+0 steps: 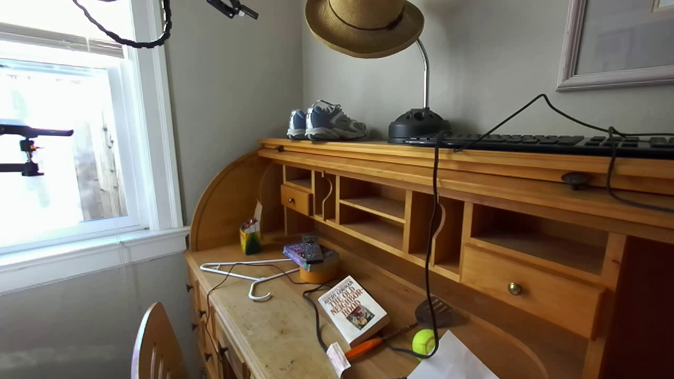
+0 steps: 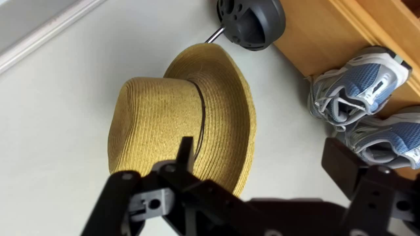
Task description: Put the sun hat on the bottom half of the desk
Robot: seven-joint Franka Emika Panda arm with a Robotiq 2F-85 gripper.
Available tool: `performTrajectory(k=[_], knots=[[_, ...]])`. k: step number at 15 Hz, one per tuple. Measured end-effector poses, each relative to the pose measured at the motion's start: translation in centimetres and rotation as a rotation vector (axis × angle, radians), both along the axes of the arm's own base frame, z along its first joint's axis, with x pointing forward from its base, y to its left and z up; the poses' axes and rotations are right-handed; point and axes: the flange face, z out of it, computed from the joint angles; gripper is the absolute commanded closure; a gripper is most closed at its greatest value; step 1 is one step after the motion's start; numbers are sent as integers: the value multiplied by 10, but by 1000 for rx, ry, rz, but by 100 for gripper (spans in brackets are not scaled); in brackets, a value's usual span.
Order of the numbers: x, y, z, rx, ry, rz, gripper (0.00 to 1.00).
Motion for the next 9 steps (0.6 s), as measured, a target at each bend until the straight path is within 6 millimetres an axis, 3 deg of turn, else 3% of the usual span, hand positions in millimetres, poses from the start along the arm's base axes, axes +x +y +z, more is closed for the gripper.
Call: performTrajectory(k=[9], knots=[[66, 4, 19, -85, -74, 37, 0]])
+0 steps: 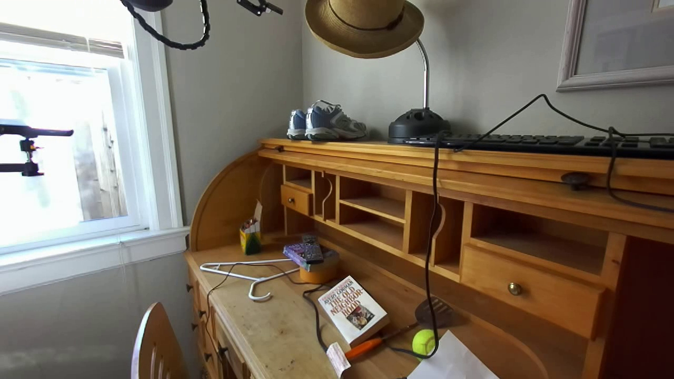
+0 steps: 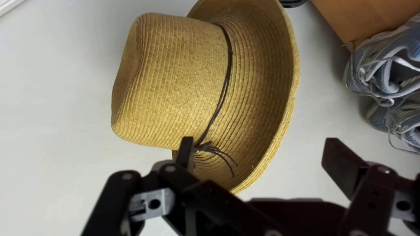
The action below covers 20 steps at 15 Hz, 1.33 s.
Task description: Put the sun hat on the bottom half of the desk
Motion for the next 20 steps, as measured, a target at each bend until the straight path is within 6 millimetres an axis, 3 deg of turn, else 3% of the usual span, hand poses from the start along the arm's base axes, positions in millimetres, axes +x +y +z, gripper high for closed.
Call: performTrajectory(k=[4, 6, 7, 16, 20], knots=[[21, 5, -6, 49, -10, 12, 3], [29, 5, -8, 78, -17, 11, 28], [33, 5, -9, 92, -21, 9, 29], [55, -2, -12, 201, -85, -30, 99], [58, -3, -13, 235, -97, -34, 99]])
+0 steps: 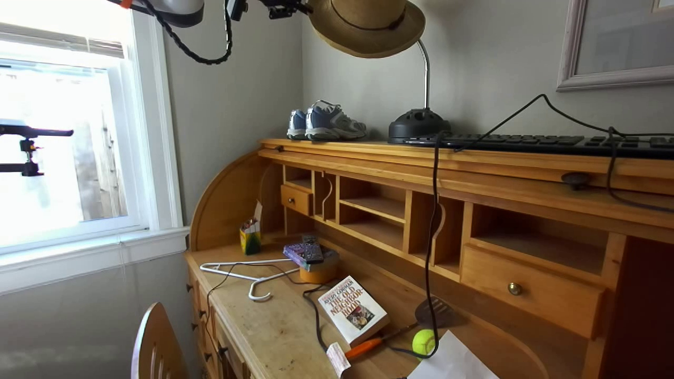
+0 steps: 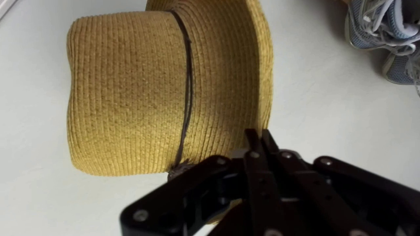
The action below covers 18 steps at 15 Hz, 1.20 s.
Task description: Put the sun hat on the bottom half of the desk
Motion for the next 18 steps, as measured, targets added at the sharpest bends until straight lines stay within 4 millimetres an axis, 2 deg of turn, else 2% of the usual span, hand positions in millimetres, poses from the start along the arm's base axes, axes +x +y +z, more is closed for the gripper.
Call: performTrajectory(k=[3, 5, 11, 14, 16, 18], knots=[[-1, -1, 8, 38, -19, 4, 99], [-6, -3, 22, 68, -49, 5, 99], [-41, -21, 96, 153, -213, -9, 99], [-58, -35, 123, 204, -300, -45, 99], [-65, -44, 131, 224, -332, -68, 99], [-66, -51, 131, 229, -333, -80, 99]])
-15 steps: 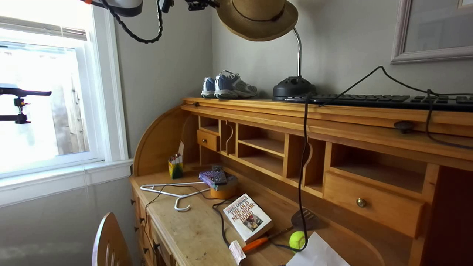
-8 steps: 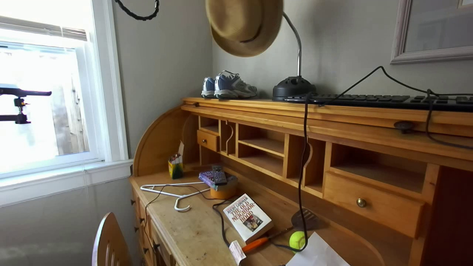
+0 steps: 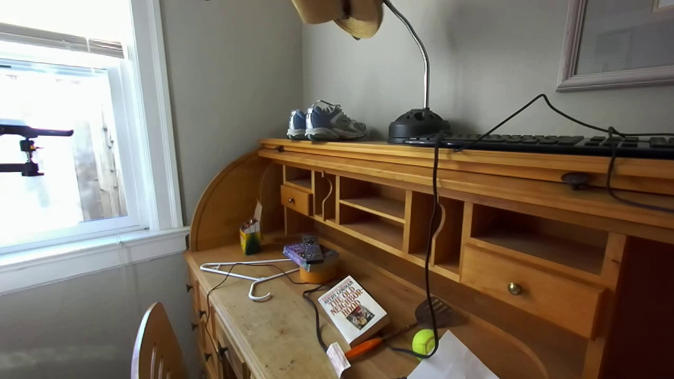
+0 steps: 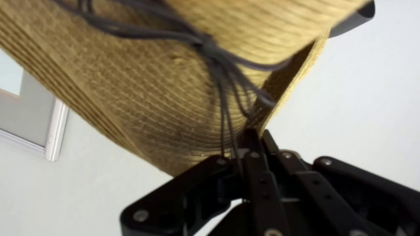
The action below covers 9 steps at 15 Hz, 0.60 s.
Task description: Put the sun hat on the bottom half of the desk
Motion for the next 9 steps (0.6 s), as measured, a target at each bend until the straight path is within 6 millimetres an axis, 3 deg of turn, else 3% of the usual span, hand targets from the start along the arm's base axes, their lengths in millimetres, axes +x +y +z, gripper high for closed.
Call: performTrajectory(k=[5, 9], knots=[[5, -3, -30, 73, 83, 50, 99], [-3, -7, -61, 123, 187, 115, 99]])
